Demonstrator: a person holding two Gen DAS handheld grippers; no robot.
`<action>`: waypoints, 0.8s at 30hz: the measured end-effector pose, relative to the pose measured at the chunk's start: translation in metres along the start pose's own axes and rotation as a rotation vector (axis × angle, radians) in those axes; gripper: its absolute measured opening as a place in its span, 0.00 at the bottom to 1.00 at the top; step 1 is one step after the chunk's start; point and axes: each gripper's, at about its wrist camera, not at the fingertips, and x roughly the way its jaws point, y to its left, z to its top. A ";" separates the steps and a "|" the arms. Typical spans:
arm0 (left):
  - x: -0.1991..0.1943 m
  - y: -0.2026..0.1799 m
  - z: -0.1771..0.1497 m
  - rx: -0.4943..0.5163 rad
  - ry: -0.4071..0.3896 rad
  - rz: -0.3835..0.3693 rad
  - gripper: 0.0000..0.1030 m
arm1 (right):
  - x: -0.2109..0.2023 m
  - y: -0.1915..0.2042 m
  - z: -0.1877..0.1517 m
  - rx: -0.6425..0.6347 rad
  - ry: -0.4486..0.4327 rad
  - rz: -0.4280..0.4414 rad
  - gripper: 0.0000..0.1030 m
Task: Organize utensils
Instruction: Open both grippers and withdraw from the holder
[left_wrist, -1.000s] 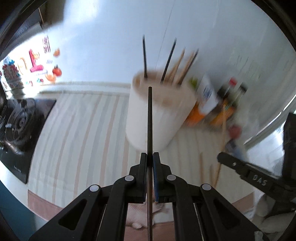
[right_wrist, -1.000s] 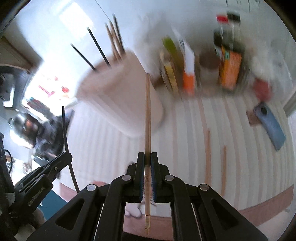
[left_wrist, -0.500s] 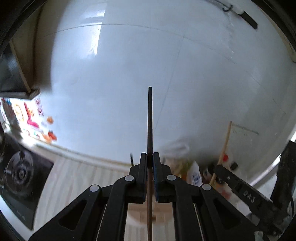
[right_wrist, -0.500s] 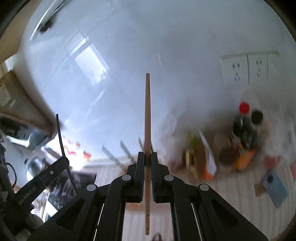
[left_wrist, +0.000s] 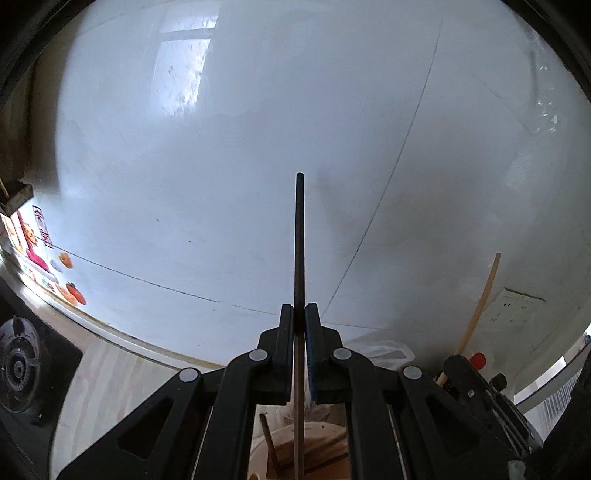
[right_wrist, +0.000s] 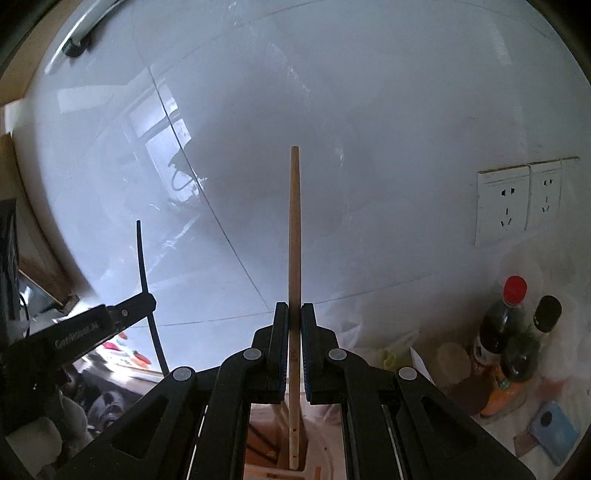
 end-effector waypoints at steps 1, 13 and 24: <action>0.003 0.000 -0.002 0.002 -0.002 0.002 0.03 | 0.000 0.000 -0.001 0.000 -0.002 0.004 0.06; 0.021 0.000 -0.023 0.040 0.007 0.005 0.03 | 0.006 -0.005 -0.026 -0.037 -0.031 0.009 0.06; -0.010 -0.004 -0.028 0.049 0.114 -0.029 0.17 | 0.002 -0.005 -0.032 -0.061 0.091 0.068 0.08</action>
